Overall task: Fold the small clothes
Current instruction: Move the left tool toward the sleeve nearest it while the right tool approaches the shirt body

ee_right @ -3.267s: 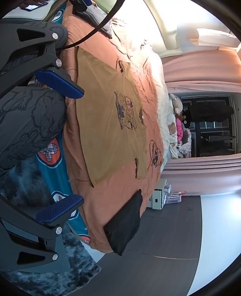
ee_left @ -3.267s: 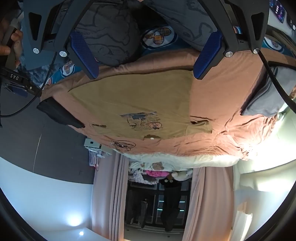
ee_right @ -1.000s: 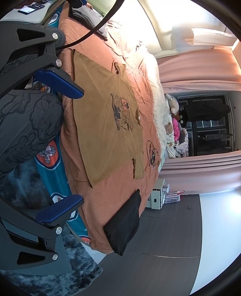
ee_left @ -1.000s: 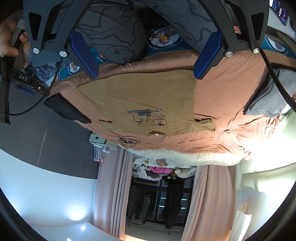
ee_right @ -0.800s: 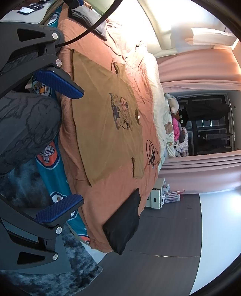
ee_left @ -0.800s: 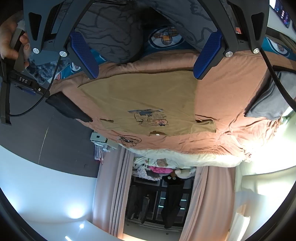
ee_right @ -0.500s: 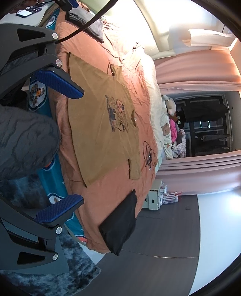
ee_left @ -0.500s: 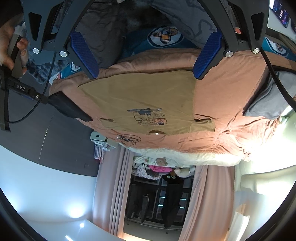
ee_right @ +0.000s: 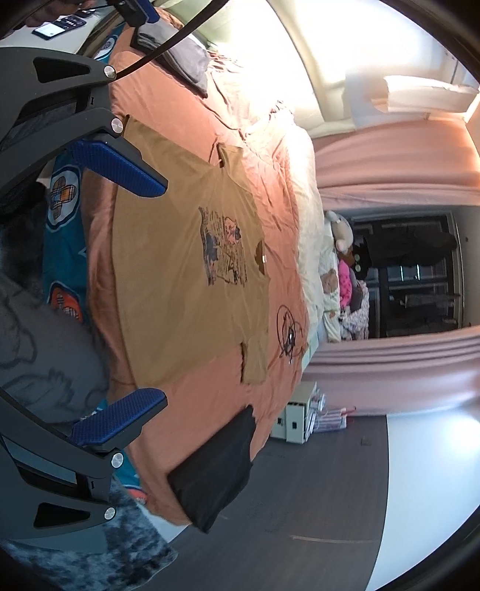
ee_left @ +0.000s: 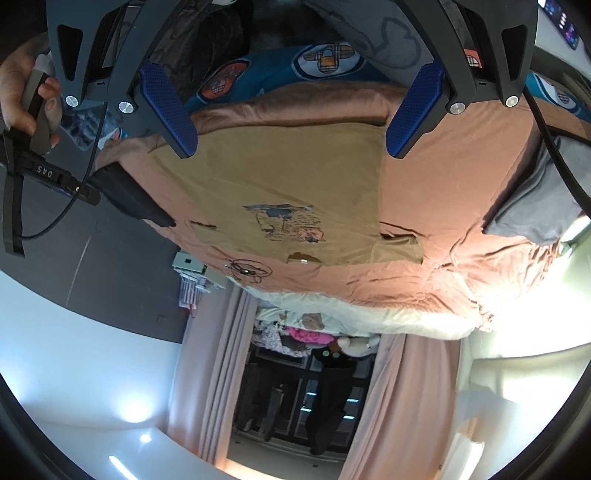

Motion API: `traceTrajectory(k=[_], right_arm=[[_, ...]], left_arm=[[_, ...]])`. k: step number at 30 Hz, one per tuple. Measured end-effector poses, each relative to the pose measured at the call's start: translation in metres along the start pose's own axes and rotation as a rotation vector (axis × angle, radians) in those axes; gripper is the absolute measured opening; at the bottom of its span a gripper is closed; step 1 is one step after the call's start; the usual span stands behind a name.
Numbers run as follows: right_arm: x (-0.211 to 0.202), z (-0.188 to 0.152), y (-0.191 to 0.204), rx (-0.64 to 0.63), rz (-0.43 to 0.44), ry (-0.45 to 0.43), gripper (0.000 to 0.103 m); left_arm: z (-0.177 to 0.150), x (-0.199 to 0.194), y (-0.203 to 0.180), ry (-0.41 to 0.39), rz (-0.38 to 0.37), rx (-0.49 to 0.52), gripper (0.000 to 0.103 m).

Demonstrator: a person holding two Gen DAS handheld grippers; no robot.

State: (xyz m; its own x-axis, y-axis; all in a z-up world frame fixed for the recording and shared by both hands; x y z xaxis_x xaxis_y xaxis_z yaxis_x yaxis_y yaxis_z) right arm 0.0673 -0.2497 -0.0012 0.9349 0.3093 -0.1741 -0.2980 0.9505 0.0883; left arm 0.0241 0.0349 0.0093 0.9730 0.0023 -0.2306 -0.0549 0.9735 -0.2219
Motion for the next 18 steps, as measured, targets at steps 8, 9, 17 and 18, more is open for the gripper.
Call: traceTrajectory(k=[8,9,17,18], right_arm=[[0.065,0.003,-0.001,0.009,0.064,0.033,0.103],[0.073,0.004,-0.001,0.018,0.077,0.035,0.103],[0.156,0.011,-0.007,0.028,0.113,0.102,0.103],[0.163,0.013,-0.007,0.03,0.114,0.105,0.103]], left_arm=[[0.011,0.06,0.045,0.044,0.041,-0.053,0.099],[0.013,0.068,0.051,0.049,0.045,-0.059,0.099],[0.022,0.139,0.096,0.112,0.103,-0.092,0.092],[0.023,0.148,0.101,0.121,0.112,-0.094,0.091]])
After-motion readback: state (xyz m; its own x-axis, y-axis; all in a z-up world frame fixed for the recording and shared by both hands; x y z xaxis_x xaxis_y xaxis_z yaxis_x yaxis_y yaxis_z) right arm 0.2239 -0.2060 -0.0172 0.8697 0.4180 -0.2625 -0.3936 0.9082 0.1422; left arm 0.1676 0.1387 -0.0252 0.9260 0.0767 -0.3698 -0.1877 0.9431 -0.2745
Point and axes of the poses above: each gripper's, at about its wrist camera, not at the fingertips, and x roughly the way its jaws point, y to its left, z to its top, the point moved 2 cm from there along x, roughly the way its jaws point, and after that the axes turned 15 degrees about -y, right-handed, at the moved point
